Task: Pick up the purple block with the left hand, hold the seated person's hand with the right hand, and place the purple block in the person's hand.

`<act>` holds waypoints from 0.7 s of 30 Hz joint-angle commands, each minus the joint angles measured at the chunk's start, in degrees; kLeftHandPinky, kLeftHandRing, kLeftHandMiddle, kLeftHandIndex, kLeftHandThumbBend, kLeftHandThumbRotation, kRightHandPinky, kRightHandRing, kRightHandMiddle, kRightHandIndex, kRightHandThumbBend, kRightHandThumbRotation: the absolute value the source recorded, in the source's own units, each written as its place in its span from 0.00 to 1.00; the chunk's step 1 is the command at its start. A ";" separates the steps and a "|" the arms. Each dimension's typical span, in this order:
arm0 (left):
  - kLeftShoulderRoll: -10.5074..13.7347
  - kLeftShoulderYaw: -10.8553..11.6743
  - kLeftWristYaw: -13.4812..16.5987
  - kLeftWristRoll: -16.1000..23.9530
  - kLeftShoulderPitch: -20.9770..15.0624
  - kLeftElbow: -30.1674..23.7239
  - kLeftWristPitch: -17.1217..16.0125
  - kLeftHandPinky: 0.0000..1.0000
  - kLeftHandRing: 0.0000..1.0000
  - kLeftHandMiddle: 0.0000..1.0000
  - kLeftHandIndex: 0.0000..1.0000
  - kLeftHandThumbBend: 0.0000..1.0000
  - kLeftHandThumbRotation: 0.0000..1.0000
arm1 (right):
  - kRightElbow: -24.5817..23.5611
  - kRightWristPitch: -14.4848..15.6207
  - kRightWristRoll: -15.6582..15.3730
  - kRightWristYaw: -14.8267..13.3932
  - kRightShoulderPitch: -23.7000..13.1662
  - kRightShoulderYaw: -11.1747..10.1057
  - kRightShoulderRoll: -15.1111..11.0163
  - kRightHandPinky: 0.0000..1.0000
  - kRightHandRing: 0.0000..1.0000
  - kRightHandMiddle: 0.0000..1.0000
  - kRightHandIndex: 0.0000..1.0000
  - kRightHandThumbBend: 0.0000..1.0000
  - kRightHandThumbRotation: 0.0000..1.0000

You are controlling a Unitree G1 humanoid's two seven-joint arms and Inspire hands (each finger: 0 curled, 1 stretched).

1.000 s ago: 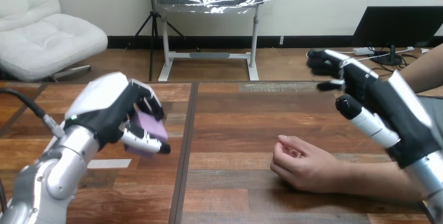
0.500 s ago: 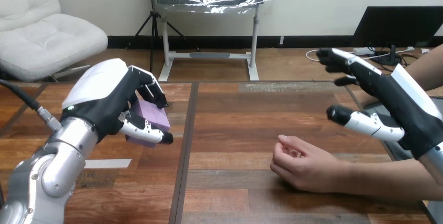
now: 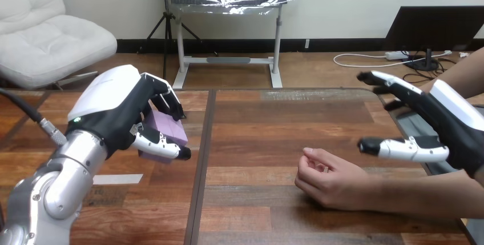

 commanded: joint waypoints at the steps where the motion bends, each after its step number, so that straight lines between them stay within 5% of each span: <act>1: 0.05 2.04 0.77 -0.16 -1.88 -2.18 -0.63 0.37 0.42 0.47 0.43 0.72 0.00 | 1.18 0.66 -0.75 0.42 -5.24 0.66 -3.70 0.77 0.92 0.95 0.94 0.99 0.60; 21: -0.23 2.33 0.62 -0.64 -1.96 -2.28 -0.81 0.35 0.41 0.46 0.43 0.70 0.00 | 7.21 -2.20 -8.20 -0.51 -7.21 4.66 -10.14 0.90 0.91 0.91 0.94 1.00 0.47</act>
